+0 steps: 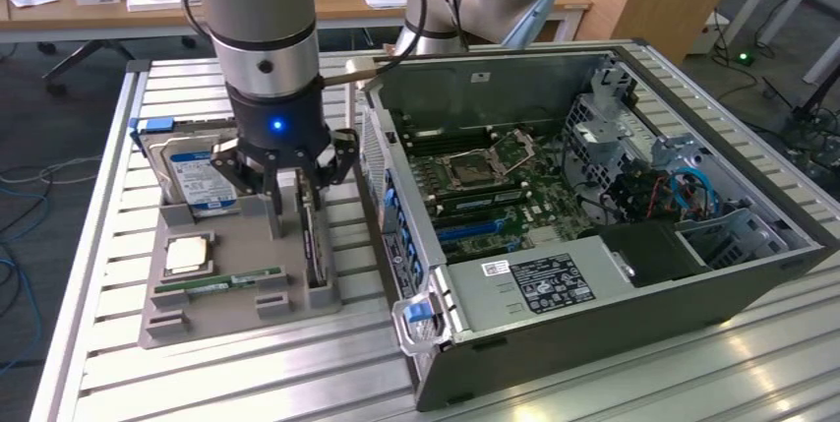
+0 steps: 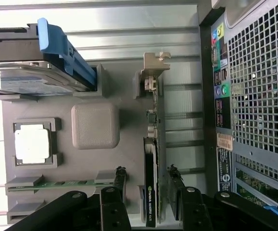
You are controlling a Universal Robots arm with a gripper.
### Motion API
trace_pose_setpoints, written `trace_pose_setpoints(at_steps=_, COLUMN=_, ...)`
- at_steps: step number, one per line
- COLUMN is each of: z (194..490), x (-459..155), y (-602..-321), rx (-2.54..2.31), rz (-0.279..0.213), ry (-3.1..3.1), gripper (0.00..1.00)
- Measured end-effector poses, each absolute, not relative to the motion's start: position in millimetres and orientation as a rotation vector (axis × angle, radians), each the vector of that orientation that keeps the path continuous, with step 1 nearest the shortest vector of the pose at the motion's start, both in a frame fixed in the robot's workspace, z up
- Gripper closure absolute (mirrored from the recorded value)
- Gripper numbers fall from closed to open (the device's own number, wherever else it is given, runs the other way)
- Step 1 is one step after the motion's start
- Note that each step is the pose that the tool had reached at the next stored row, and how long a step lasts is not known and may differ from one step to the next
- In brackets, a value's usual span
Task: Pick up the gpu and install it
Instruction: 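Pick up the gpu and move the gpu toward the slot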
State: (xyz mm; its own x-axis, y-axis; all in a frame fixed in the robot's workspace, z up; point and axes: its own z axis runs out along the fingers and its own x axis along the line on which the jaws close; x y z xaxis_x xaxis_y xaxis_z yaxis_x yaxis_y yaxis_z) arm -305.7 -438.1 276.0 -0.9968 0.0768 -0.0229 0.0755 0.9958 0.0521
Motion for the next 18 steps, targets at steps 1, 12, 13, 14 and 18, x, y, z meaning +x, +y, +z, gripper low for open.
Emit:
trace_pose_setpoints(at_steps=1, z=275.4, x=-305.7, y=-438.1, rx=0.119, rz=0.079, ry=3.113, gripper=0.53)
trace_pose_setpoints(at_steps=12, z=266.8, x=-305.8, y=-438.1, rx=0.119, rz=0.075, ry=3.113, gripper=0.53)
trace_pose_setpoints(at_steps=13, z=266.4, x=-305.8, y=-438.1, rx=0.119, rz=0.074, ry=3.114, gripper=0.53)
trace_pose_setpoints(at_steps=14, z=266.5, x=-305.8, y=-438.1, rx=0.119, rz=0.074, ry=3.114, gripper=0.53)
trace_pose_setpoints(at_steps=18, z=265.7, x=-304.7, y=-438.0, rx=0.119, rz=0.075, ry=3.113, gripper=0.53)
